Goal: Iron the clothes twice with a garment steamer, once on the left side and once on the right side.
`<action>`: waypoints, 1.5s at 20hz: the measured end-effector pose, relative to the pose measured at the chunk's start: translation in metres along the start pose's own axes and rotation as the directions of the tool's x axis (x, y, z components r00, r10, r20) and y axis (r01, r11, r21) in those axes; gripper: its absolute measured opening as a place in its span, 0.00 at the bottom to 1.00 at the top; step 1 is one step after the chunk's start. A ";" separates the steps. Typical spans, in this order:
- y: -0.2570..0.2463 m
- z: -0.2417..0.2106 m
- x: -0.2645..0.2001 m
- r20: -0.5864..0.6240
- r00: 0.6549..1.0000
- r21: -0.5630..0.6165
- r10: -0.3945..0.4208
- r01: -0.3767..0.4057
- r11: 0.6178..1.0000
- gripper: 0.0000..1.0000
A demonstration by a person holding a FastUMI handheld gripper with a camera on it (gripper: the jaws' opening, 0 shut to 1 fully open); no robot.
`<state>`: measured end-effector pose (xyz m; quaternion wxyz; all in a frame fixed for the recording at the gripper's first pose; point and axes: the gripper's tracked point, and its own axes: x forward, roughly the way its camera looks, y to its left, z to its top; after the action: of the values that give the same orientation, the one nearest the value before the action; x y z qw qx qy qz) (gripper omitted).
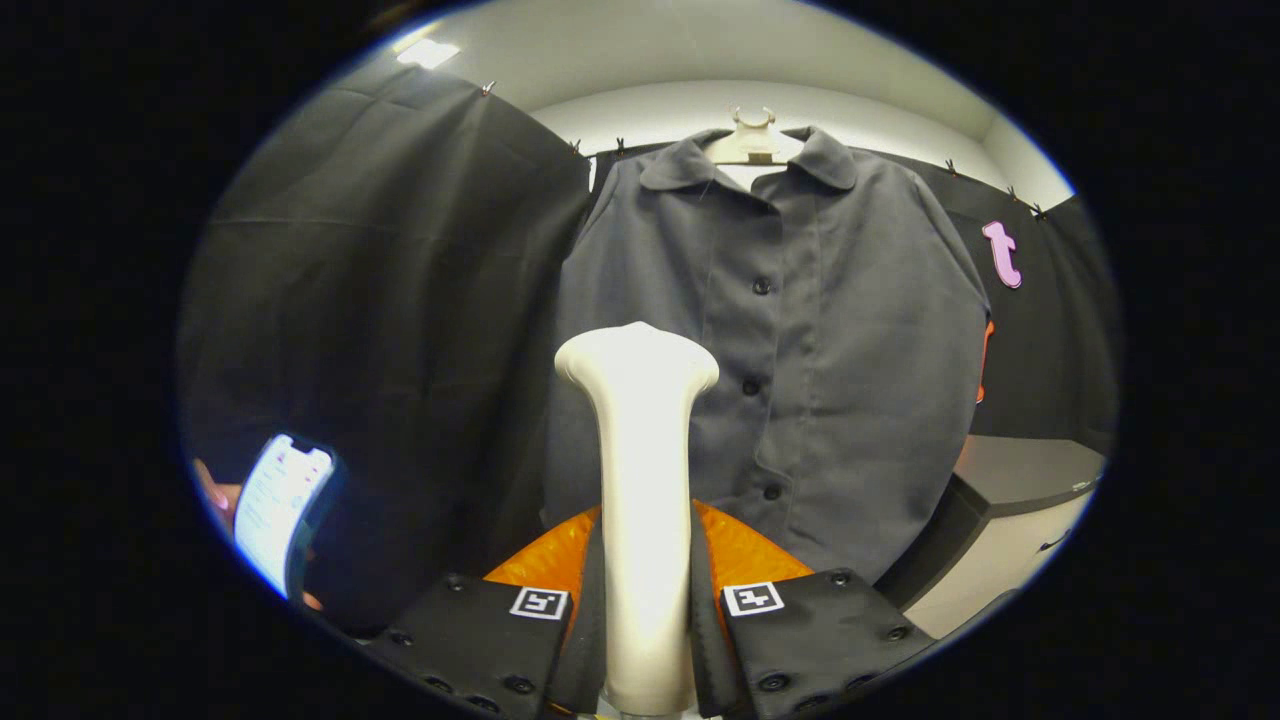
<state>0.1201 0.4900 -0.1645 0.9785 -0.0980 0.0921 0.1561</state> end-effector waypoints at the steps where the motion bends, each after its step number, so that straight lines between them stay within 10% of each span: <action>1: -0.004 0.012 -0.006 0.021 1.000 0.008 -0.005 0.005 1.000 0.43; 11: -0.099 0.074 -0.092 0.124 0.985 0.058 -0.117 0.111 0.992 0.42; 30: -0.288 0.034 -0.271 0.117 0.939 0.052 -0.323 0.319 0.946 0.42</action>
<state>-0.0354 0.1513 -0.0274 0.9962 -0.0859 0.0163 -0.0014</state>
